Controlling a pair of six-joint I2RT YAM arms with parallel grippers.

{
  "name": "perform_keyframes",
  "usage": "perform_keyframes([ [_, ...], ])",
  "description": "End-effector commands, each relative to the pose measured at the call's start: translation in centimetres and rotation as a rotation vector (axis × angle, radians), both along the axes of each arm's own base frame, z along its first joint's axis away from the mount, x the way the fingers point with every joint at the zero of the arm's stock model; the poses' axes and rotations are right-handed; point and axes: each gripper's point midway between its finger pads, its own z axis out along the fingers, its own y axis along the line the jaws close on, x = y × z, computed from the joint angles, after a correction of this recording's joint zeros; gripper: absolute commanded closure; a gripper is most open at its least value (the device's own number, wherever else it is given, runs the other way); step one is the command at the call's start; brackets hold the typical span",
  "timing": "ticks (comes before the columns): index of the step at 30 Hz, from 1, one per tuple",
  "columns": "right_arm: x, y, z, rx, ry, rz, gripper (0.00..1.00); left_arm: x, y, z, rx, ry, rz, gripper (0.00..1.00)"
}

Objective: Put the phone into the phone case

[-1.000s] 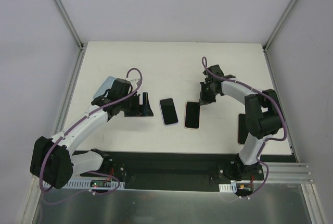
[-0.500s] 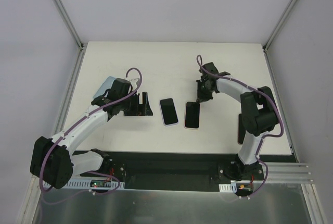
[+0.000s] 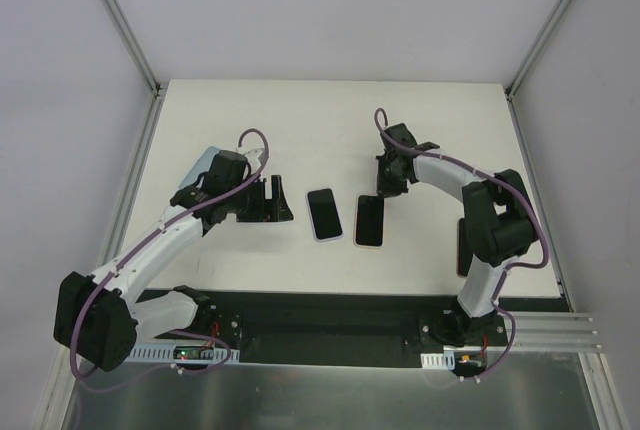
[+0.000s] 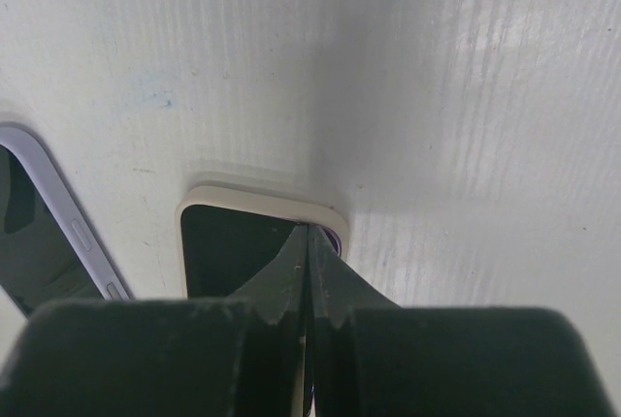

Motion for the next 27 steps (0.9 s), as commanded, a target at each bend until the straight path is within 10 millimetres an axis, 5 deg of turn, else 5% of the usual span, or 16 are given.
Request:
perform_keyframes([
  [1, -5.3, -3.6, -4.1, -0.199, 0.177, -0.015, 0.99, 0.1, 0.1, 1.7, -0.017, -0.053, 0.019, 0.24],
  [13, -6.5, -3.8, -4.5, -0.256, 0.172, -0.030, 0.99, -0.5, 0.4, 1.4, -0.014, -0.049, 0.014, 0.23],
  [16, -5.5, -3.2, -3.4, -0.238, 0.137, 0.011, 0.98, -0.1, 0.9, 1.5, 0.010, -0.062, 0.041, 0.23],
  [19, -3.0, -1.4, 0.9, -0.174, 0.047, 0.057, 0.91, 1.5, 2.6, 1.4, 0.085, -0.086, 0.146, 0.20],
  [20, -1.3, -0.1, 4.2, -0.115, -0.040, 0.073, 0.90, 2.3, 3.2, 2.1, 0.106, -0.106, 0.186, 0.20],
  [23, -0.1, 1.7, 10.0, 0.000, -0.172, 0.134, 0.84, 5.3, 6.9, 2.8, 0.195, -0.127, 0.365, 0.19],
  [25, -0.3, 3.4, 14.3, 0.113, -0.243, 0.194, 0.80, 7.2, 10.1, 3.1, 0.236, -0.129, 0.484, 0.19],
  [27, -1.2, 3.5, 16.1, 0.148, -0.263, 0.215, 0.74, 8.8, 12.7, 3.5, 0.273, -0.139, 0.568, 0.19],
])
